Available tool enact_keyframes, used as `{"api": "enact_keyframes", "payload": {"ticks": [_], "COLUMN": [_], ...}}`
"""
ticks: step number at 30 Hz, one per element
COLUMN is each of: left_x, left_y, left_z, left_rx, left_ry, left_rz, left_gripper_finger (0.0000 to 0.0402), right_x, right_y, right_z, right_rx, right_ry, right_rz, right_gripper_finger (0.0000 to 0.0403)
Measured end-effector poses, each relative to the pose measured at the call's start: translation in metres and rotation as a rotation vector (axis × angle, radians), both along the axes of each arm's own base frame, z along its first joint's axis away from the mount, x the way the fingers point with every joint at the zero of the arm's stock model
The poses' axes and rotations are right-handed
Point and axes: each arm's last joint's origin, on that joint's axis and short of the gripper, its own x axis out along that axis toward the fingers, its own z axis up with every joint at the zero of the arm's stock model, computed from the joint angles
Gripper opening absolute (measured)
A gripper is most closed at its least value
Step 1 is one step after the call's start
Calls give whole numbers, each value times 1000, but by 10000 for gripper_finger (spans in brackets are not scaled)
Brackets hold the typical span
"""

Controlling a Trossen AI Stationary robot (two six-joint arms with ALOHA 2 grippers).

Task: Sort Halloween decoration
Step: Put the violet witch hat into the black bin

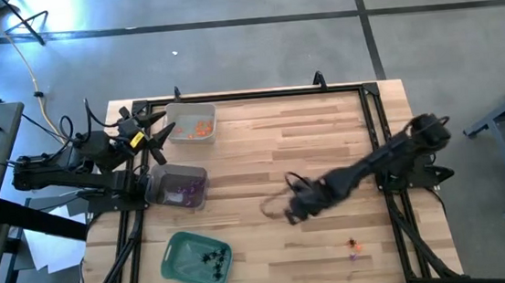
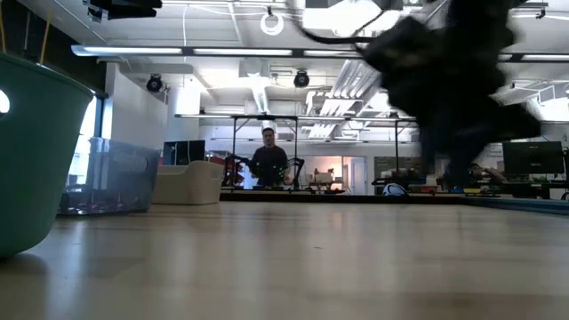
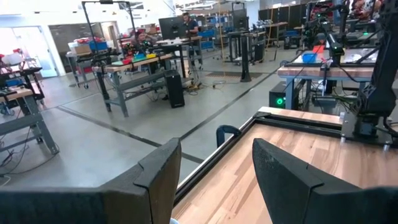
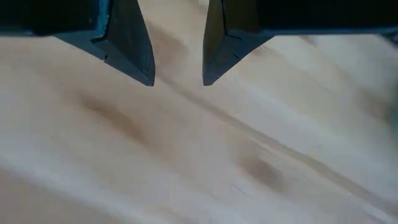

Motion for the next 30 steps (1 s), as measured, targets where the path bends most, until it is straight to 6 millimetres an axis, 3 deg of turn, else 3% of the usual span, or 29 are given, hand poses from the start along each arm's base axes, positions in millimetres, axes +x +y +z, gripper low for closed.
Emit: {"api": "enact_keyframes", "payload": {"ticks": [7, 13, 16, 23, 30], "left_x": [0, 0, 0, 0, 0], "left_y": [0, 0, 0, 0, 0], "left_z": [0, 0, 0, 0, 0], "left_rx": [0, 0, 0, 0, 0], "left_ry": [0, 0, 0, 0, 0], "left_rz": [0, 0, 0, 0, 0], "left_gripper_finger": [186, 186, 186, 186, 186], "right_x": [-61, -88, -97, -101, -109], "right_y": [57, 102, 117, 127, 125], "right_z": [0, 1, -4, -25, -31], "right_rx": [71, 209, 240, 233, 136], "right_ry": [237, 250, 288, 416, 431], "right_rz": [-188, -325, -300, -281, -284], "right_gripper_finger": [130, 130, 130, 130, 130]}}
